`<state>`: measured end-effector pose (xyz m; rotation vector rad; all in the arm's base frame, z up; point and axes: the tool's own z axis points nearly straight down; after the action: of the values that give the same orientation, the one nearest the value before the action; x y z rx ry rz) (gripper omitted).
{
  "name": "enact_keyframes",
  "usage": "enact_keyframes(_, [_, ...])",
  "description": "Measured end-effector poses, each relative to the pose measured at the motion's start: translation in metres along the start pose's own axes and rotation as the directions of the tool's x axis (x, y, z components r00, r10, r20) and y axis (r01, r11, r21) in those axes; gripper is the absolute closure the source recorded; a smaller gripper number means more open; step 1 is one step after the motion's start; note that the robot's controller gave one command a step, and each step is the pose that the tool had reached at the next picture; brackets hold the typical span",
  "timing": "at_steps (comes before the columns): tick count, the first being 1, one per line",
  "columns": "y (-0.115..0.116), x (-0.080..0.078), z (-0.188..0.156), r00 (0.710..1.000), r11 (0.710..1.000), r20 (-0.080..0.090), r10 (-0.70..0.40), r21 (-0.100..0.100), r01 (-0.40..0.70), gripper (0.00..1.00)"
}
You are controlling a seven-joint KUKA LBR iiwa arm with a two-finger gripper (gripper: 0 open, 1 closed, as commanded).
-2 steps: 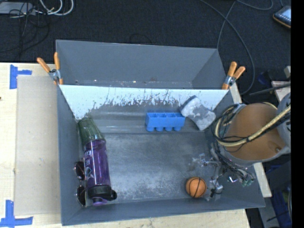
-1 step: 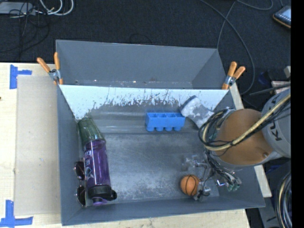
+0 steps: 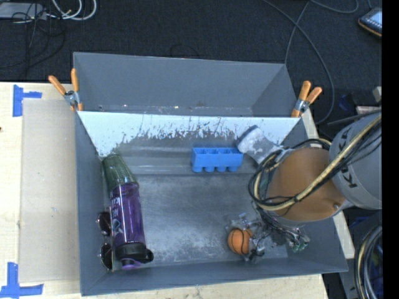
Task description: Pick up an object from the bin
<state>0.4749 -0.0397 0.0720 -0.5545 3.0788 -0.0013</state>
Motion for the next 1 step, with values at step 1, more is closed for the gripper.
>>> enact_keyframes(1, [0.0000, 0.0000, 0.0000, 1.000, 1.000, 0.000, 0.001, 0.000, -0.001, 1.00])
